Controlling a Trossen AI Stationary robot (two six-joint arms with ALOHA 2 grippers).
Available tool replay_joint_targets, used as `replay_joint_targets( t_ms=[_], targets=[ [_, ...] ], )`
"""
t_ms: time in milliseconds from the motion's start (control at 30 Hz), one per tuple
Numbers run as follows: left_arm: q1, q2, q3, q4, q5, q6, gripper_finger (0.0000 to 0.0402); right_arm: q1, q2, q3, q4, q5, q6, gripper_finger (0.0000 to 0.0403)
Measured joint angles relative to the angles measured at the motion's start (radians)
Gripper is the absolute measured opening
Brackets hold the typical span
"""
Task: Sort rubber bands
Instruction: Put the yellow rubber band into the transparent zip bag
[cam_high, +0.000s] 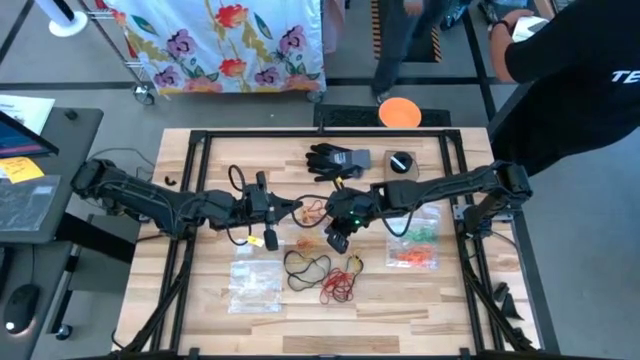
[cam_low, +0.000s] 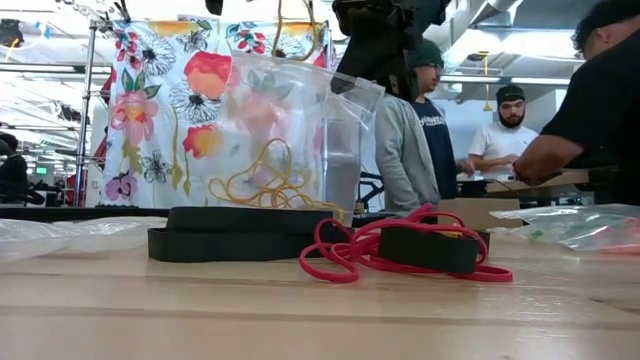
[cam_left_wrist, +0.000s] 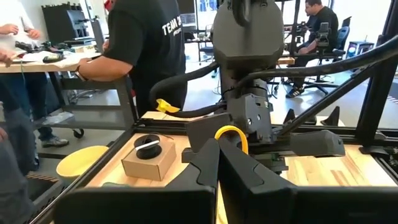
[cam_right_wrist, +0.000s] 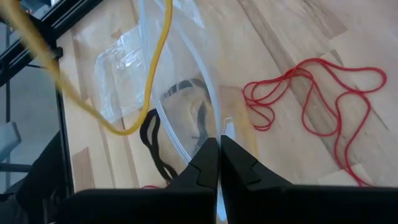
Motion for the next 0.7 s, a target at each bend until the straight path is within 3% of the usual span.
replay_joint_targets(
  t_ms=[700],
  targets=[
    [0.000, 0.000, 0.000, -0.025, -0.092, 0.020, 0.0000, -0.001, 0.000, 0.000, 0.002, 0.044, 0.155, 0.0005]
  ],
)
